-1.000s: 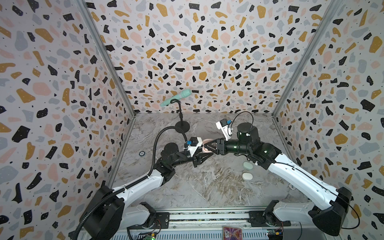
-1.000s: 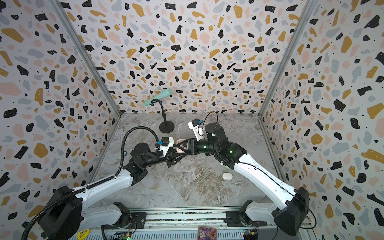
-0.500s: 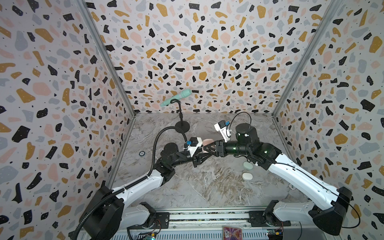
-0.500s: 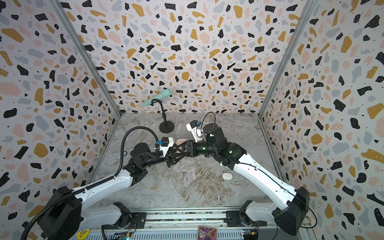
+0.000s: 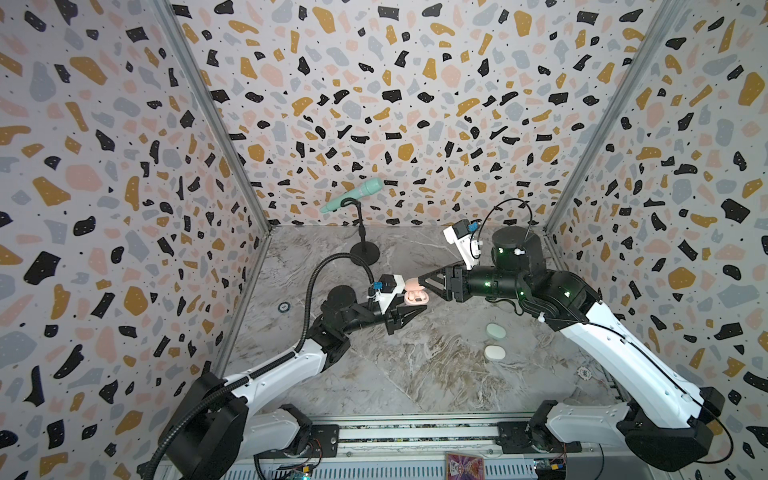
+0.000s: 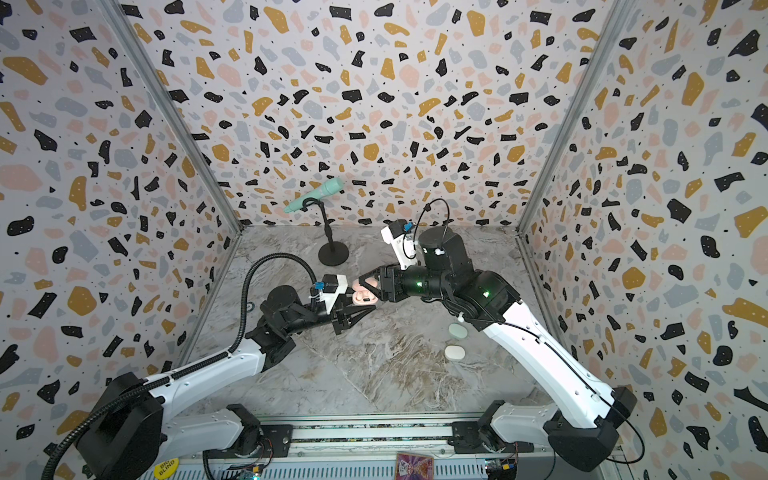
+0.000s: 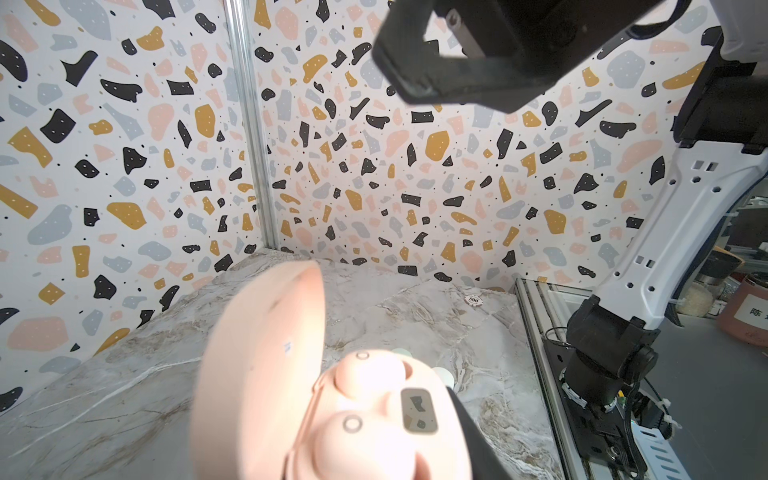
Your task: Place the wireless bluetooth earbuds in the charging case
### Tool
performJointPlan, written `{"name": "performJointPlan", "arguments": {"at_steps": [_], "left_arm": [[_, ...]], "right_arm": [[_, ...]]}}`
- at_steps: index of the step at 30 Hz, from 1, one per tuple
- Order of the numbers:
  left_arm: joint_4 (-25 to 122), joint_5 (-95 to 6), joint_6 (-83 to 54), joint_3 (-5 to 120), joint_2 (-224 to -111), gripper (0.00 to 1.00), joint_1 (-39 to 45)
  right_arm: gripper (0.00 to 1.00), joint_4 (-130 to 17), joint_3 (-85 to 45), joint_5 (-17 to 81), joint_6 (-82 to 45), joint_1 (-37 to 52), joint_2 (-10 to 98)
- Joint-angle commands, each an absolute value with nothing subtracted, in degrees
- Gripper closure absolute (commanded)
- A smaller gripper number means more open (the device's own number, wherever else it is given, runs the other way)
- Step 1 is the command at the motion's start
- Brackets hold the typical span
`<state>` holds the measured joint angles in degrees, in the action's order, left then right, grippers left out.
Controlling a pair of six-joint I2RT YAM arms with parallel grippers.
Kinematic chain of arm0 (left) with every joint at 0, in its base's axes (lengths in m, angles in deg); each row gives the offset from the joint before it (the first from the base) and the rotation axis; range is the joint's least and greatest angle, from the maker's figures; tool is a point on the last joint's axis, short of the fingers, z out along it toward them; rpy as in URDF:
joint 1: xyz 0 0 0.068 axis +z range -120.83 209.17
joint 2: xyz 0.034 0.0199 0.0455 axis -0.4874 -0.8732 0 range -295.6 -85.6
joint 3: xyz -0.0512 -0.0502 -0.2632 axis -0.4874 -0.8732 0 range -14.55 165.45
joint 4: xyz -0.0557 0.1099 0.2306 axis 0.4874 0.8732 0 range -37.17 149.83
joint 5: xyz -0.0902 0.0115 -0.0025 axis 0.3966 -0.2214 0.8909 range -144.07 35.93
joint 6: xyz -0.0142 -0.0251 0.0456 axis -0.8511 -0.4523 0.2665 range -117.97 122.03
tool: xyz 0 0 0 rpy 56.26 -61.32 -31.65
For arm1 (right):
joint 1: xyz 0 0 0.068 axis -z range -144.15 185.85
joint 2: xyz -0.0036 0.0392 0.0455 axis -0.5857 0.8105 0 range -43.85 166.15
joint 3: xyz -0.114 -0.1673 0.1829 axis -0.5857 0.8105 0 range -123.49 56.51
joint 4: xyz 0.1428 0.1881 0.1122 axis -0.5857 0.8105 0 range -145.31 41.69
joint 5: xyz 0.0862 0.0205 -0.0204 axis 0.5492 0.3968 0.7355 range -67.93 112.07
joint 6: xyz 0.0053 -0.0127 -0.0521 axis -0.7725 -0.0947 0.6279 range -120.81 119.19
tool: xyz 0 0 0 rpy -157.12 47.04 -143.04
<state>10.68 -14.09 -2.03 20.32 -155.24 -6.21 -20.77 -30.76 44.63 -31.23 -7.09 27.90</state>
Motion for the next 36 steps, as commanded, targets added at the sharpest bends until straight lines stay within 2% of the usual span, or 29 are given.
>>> {"name": "performJointPlan", "arguments": {"at_steps": [1,11,24,30,36], "left_arm": [[7.26,-13.20,-1.76,22.27,-154.39,0.66,-6.34],[7.59,-13.29,-1.54,21.92,-153.53,0.66,-6.34],[7.34,-13.44,-1.51,21.93,-153.71,0.66,-6.34],[7.81,-13.62,-1.35,22.02,-153.45,0.66,-6.34],[8.87,-13.82,-0.81,22.23,-152.92,0.66,-6.33]], "right_arm": [[0.47,-18.65,-31.72,43.45,-29.64,-4.82,30.59],[0.50,-14.31,-41.62,45.19,-25.59,-2.85,41.06],[0.53,-7.71,-38.70,42.05,-27.09,-7.06,37.71],[0.49,-5.45,-40.38,39.90,-27.01,-8.44,39.29],[0.49,-3.62,-40.54,37.13,-27.03,-9.85,40.25]]}}
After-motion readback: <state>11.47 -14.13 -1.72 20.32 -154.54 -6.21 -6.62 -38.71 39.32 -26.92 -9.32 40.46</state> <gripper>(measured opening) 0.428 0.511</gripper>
